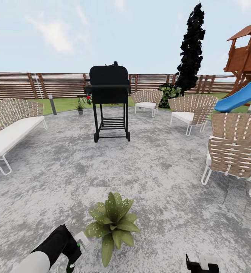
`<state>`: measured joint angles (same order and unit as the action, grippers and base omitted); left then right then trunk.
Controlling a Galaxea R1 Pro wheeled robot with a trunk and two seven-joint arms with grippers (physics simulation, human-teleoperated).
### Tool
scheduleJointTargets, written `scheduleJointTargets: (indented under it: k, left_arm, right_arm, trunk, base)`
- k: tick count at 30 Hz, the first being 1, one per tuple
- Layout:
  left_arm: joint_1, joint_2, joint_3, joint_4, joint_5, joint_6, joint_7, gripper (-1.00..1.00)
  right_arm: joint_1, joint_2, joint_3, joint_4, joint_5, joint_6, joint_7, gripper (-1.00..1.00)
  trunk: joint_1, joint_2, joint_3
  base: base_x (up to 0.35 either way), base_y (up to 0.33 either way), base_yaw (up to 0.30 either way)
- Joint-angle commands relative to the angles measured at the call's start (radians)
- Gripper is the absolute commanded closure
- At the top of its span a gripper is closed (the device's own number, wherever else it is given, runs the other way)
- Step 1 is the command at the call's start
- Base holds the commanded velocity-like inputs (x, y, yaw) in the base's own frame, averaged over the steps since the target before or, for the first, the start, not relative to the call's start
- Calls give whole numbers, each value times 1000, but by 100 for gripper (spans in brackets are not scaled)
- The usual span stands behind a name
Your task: Pick up the pesticide atomizer in the garden and spray insectifuge to fully cover both potted plants in the garden.
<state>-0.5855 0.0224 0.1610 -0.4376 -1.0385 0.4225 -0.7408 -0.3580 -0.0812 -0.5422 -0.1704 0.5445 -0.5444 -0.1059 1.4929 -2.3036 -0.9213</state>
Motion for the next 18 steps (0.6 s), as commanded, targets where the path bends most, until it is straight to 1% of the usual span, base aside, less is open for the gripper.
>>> scheduleJointTargets:
  k: [1,5,9,12,18]
  left_arm:
    - [0,-1,6,-1,-5,5,-6,100]
    - [0,-2,3,-1,-6,6,-6,100]
    - [0,-2,-1,-1,-8,6,-5,100]
    - [0,-2,-1,-1,-8,6,-5,100]
    - [0,-2,-3,-1,-9,6,-5,100]
  right_arm:
    - [-1,0,-4,2,11,-3,-6,-100]
    - [-1,0,-4,2,11,-3,-6,-100]
    - [-1,0,-4,2,11,-3,-6,-100]
    - [-1,0,-4,2,11,-3,-6,-100]
    - [-1,0,-4,2,11,-3,-6,-100]
  trunk:
    - [0,0,-1]
    - [0,0,-1]
    - [0,0,-1]
    - [0,0,-1]
    - [0,0,-1]
  base:
    - [0,0,272]
    - [33,-33,250]
    - [137,-205,44]
    - [39,-256,3]
    - [-169,-233,11]
